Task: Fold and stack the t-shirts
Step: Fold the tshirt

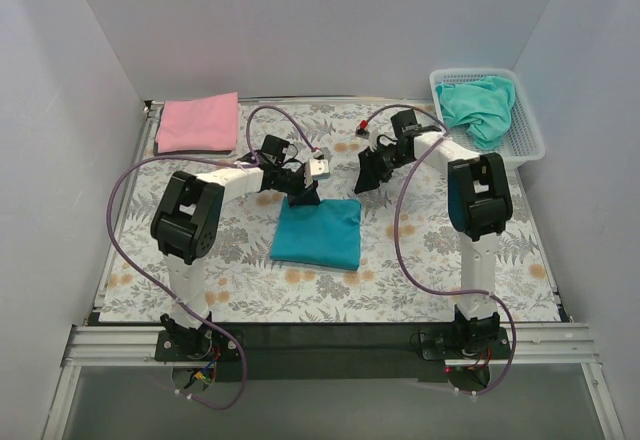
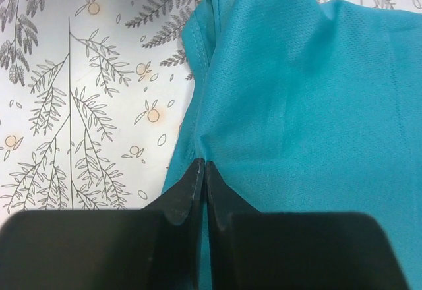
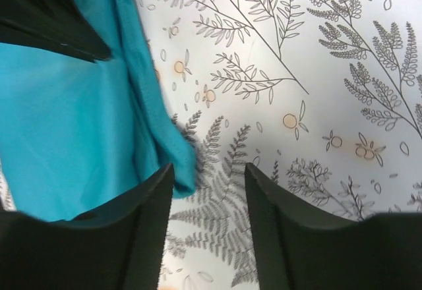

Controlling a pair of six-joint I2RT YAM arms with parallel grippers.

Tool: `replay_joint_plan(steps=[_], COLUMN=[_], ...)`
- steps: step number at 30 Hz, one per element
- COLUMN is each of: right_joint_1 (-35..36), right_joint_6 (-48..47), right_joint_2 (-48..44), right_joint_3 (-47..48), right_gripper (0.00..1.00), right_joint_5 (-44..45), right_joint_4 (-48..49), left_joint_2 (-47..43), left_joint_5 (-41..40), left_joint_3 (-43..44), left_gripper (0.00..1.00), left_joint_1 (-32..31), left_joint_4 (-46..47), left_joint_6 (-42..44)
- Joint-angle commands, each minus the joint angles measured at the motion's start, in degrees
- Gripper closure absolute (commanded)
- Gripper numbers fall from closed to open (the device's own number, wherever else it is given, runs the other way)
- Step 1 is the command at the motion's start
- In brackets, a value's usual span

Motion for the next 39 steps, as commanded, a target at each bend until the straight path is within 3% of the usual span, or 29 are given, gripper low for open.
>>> replay_joint_plan(steps=[1,2,6,13,22,29,36,39], right_joint_1=[0.06,0.06,-0.12,0.84,4.01,2.87,0.50,0.06], right_joint_6=[0.59,0.94,2.17,6.56,12.63,12.64,9.74,8.42], right_joint_2=[-6.59,-7.21,-10.46,-15.83,-8.11,-0.81,5.96,7.11], right_joint_3=[-0.42,-1.03,-3.23,-5.52,-8.34,-5.00,2.90,8.35], right_gripper=[0.52,0.51,0.53,0.65,0.69,0.69,0.69,0.69], right_joint_5=[-2.38,-2.38,-3.43,-13.08,-16.53,-10.12,-4.41,-3.00], right_joint_4=[-2.68,-2.94,-3.04,-2.68,2.32,3.65,3.29,2.24], left_joint_2=[0.85,1.12,-0.02,-7.83,-9.70,-1.18,13.66,15.62], left_joint_5=[-1.34,-1.69,-1.61,2.07,9.64,8.68,4.90,5.25], left_joint_3=[2.02,2.54,5.52,7.74,-0.26,-1.59,8.59,12.29], left_gripper=[0.93,0.80,0.67,0.68,0.72,0.73,0.77,0.78], left_joint_1=[0.92,1.09,1.79,6.45,9.53,12.07,13.83,14.98], left_joint_4=[2.31,2.49,3.54,1.97,0.20,8.02,9.52,9.52], left_joint_6=[-0.82,-1.26,-7.04,-26.55,-47.74,-59.79,-63.84,-64.02])
